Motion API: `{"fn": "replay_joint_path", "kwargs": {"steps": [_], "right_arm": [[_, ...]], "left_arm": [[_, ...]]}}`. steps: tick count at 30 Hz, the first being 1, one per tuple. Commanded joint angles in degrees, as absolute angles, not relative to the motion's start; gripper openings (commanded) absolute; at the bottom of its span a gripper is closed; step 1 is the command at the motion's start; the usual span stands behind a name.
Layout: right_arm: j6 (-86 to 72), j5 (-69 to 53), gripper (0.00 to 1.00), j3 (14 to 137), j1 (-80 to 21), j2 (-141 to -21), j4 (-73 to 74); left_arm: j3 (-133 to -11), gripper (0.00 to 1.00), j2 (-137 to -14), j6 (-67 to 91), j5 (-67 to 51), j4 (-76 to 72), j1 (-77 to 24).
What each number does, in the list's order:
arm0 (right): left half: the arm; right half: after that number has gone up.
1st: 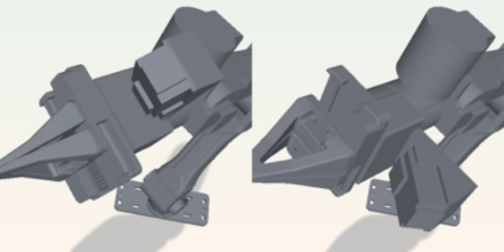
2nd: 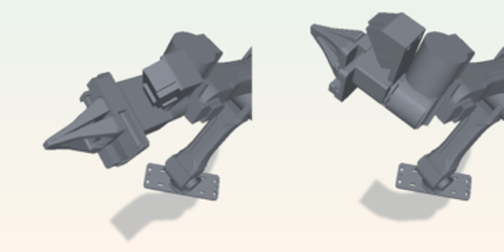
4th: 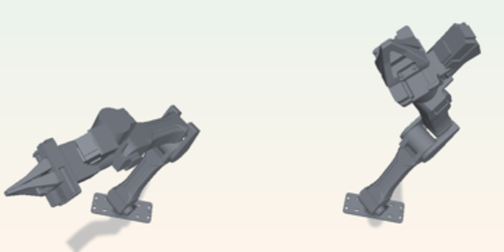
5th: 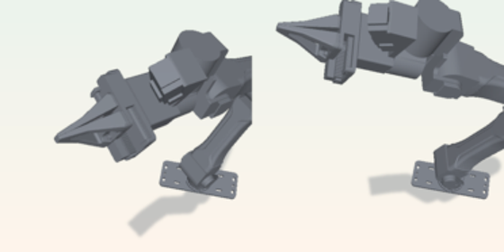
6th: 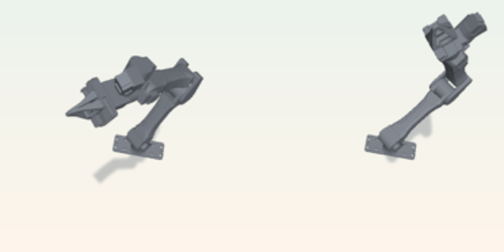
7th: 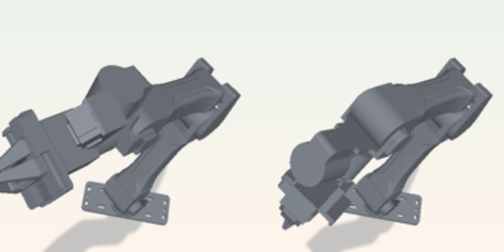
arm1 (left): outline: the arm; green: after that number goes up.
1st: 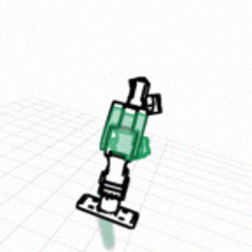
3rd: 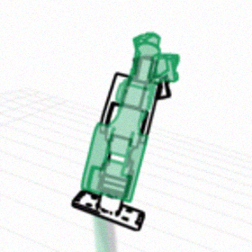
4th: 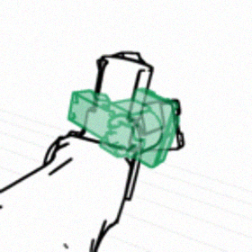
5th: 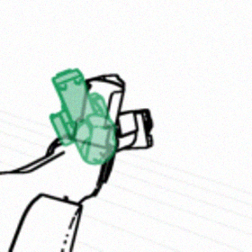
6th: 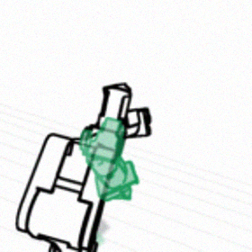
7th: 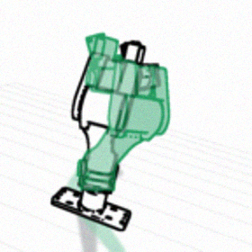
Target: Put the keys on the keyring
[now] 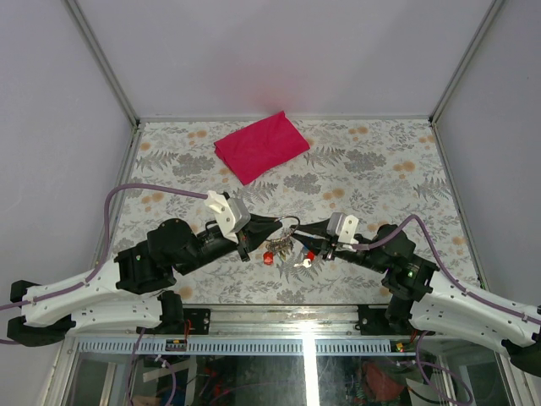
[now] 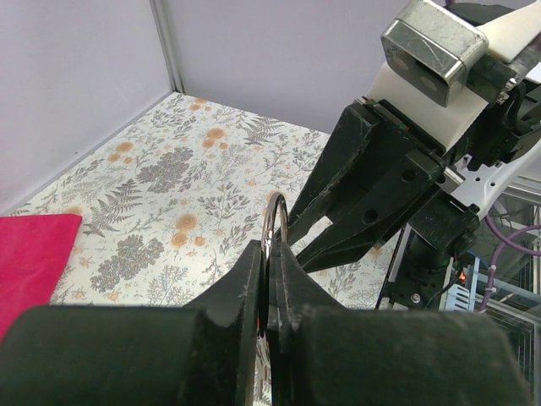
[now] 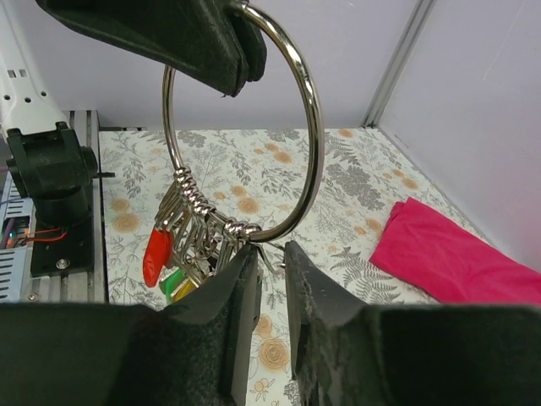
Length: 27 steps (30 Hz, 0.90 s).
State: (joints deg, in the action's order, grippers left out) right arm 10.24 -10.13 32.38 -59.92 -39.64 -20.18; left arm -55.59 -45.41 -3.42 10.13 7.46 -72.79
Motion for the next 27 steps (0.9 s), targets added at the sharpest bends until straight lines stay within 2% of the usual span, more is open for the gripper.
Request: {"fn": "replay_joint_path", "kwargs": {"steps": [1,11,19,24,27], "right_arm": [[9.23,-10.5,0.23,32.87,-59.7,-39.69,-25.6],[9.94,-8.36,0.02,33.65,-59.7,-37.54,-22.29],[12.02,-6.22,0.0,38.14,-59.68,-35.55,-11.29],[10.72,-5.74,0.0,43.63,-59.68,-36.05,-0.53],[8.8,-5.83,0.0,47.68,-59.69,-37.2,6.42]], "left_arm": [[-58.18,0.0,-44.85,-3.31,10.85,4.13,-73.04],[-58.01,0.0,-44.49,-3.29,11.55,4.29,-73.08],[-57.48,0.01,-43.96,-3.35,12.97,4.63,-73.09],[-56.89,0.1,-43.94,-2.54,14.04,4.75,-73.07],[-56.16,0.2,-43.94,-1.89,14.79,4.29,-73.12]]}}
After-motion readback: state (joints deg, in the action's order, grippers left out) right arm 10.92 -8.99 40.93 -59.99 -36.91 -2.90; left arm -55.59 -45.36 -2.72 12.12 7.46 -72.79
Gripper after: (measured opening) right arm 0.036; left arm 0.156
